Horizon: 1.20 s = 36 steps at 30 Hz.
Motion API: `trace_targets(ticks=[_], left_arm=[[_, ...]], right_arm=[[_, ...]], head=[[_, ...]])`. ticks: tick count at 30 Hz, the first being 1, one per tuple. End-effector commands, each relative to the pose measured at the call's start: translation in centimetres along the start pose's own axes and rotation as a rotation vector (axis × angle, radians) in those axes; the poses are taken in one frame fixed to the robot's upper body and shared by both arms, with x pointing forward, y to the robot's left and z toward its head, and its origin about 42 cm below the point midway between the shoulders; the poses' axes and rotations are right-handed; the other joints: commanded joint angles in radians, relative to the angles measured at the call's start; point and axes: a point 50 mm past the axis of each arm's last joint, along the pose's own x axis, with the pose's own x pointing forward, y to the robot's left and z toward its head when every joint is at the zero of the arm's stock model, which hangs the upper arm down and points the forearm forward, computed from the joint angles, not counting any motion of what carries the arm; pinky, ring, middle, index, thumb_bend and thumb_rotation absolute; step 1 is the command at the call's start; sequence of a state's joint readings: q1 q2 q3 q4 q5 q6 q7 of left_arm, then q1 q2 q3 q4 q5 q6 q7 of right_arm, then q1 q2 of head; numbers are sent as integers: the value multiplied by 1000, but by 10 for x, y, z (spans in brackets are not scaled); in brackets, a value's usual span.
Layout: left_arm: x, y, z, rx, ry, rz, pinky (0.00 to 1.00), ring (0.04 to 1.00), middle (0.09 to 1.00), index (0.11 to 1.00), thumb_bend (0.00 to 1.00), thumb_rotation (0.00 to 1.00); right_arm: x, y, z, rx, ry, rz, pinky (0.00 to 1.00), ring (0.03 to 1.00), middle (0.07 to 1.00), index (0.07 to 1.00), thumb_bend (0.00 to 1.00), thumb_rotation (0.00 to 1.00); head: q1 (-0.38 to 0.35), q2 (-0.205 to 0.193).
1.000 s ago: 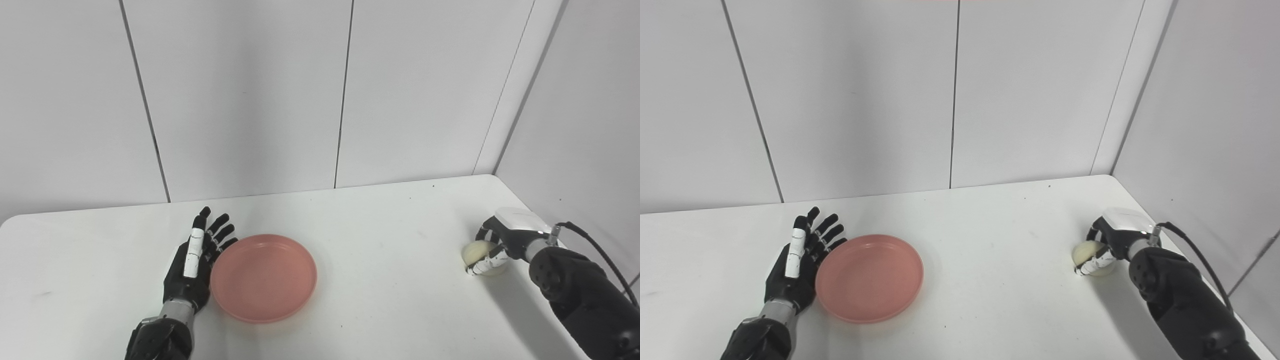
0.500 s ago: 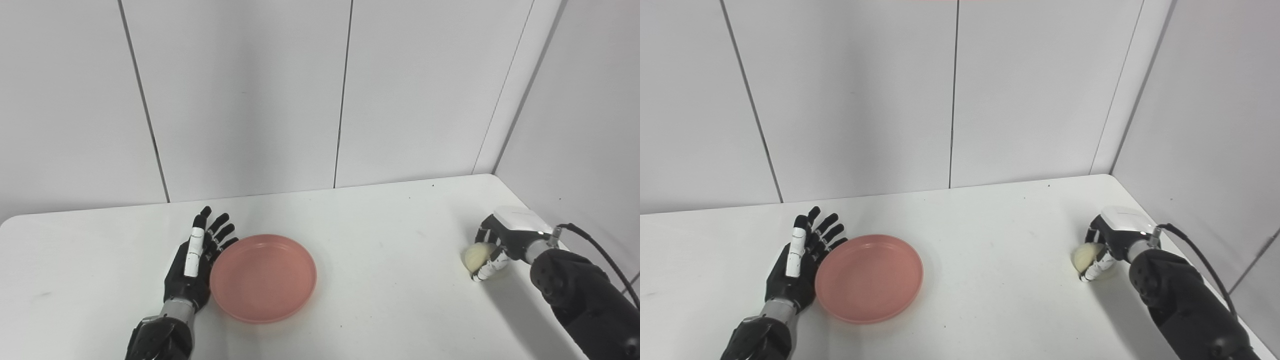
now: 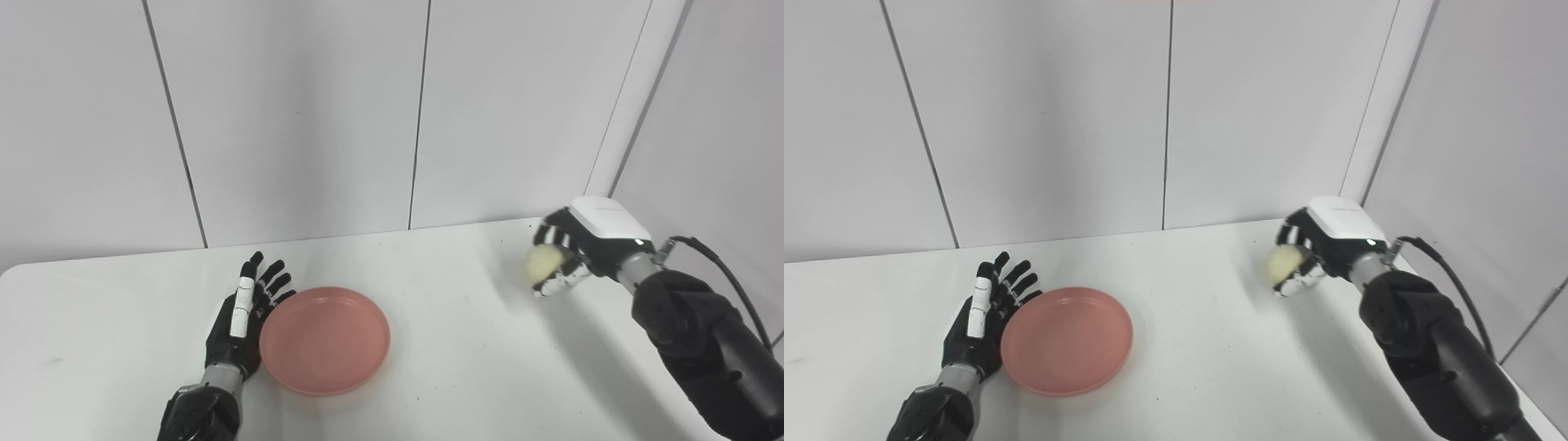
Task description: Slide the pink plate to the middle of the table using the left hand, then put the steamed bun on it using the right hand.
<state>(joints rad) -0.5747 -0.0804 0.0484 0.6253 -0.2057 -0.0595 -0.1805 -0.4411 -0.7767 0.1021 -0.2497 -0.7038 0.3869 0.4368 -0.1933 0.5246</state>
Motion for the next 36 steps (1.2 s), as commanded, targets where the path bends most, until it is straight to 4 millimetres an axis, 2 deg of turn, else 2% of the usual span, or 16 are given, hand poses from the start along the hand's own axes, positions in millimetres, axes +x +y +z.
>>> trace_targets(ticks=[1,3,8,15,18,22,24,31,36], left_arm=[[-9,-1,-30,0,129,29,799,894,921,1000,905,861],[-8,-6,-32,0,132,26,797,896,926,1000,909,869],[-5,-20,-37,2,141,21,800,895,924,1000,917,869],[-1,-32,-43,0,131,25,762,878,902,1000,898,873],[-2,-35,-46,12,123,20,747,872,906,1000,873,882],[-5,-37,-47,0,109,12,774,885,914,1000,844,878],[-6,-38,-47,-11,108,14,775,884,911,1000,837,874],[-9,-37,-48,-8,112,25,770,879,900,1000,828,874],[-9,-36,-49,3,115,23,762,872,903,1000,836,886]], right_arm=[[2,-28,17,-20,-48,-87,294,379,464,486,524,149],[3,-30,27,-9,-66,-96,313,401,484,486,524,149],[12,-28,54,33,-144,-93,253,333,426,488,523,140],[36,-7,89,51,-292,-41,273,336,431,489,521,141],[43,1,117,65,-352,-27,217,295,399,487,522,152],[46,12,156,97,-420,4,220,302,403,486,523,149],[47,18,168,108,-431,18,220,300,398,487,523,147],[50,40,200,120,-481,75,197,276,370,487,523,141],[53,53,210,100,-489,134,202,278,371,487,522,137]], head=[[35,-3],[68,-3],[162,-9],[232,-11],[245,-13],[270,-13],[274,-10],[271,-1],[269,2]])
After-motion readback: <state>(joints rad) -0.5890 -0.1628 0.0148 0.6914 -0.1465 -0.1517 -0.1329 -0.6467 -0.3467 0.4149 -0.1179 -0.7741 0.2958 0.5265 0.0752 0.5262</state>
